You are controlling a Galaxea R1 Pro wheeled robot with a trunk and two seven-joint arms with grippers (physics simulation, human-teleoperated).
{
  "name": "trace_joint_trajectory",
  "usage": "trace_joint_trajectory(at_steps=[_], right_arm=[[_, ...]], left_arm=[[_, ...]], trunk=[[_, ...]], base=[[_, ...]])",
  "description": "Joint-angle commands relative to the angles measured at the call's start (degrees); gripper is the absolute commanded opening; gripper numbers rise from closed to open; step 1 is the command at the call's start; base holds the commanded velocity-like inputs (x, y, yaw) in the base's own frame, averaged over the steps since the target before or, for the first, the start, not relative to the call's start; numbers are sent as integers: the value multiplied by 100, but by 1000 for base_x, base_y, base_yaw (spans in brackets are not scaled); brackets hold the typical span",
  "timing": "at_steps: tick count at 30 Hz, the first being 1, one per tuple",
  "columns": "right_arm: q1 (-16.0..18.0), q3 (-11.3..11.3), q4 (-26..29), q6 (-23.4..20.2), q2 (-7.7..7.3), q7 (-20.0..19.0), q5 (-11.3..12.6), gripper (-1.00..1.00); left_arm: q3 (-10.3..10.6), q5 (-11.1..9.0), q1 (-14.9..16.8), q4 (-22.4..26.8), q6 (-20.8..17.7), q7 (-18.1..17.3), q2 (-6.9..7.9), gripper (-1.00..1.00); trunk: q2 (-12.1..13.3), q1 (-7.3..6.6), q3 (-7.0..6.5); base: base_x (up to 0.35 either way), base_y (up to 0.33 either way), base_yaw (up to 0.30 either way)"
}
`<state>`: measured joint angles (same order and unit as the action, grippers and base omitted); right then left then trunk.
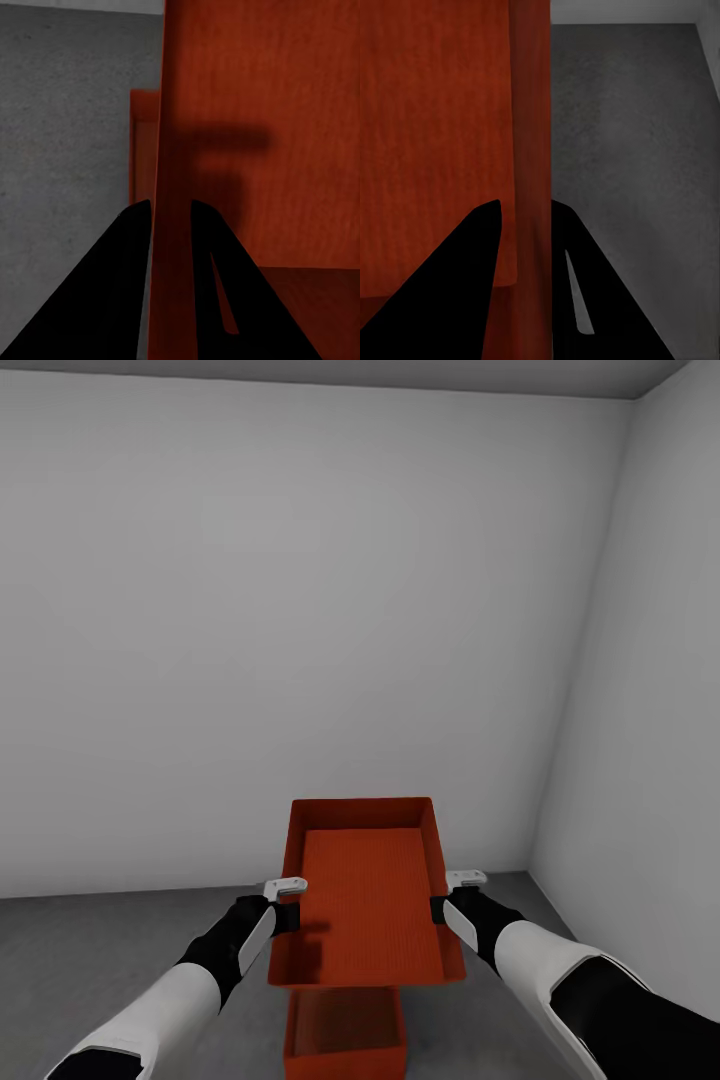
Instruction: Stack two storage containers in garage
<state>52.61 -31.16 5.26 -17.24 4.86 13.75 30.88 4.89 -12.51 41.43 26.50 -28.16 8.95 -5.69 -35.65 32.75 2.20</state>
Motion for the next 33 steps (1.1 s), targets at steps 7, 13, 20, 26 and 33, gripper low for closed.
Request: trace_joint_trajectory(at_steps=[7,13,20,26,33], right_arm=[[4,-57,11,-33,-6,51,-3,-100],[4,-57,16,-34,-3,49,-3,-100],[4,-54,18,-33,-11,49,-3,-100],[4,-57,19,-33,-11,49,-3,-100],[4,-57,18,-34,-11,49,-3,-100]], left_arm=[[-6,65,5,13,-41,80,7,-100],[-6,65,5,13,-41,77,7,-100],[-6,65,5,13,-41,80,7,-100],[-5,65,5,21,-41,80,7,-100],[-6,65,5,22,-41,87,7,-100]], trunk=[[-10,6,11],[-10,6,11],[-10,6,11],[-10,6,11],[-10,6,11]], base=[[320,0,0],[294,0,0],[181,0,0],[28,0,0],[1,0,0]])
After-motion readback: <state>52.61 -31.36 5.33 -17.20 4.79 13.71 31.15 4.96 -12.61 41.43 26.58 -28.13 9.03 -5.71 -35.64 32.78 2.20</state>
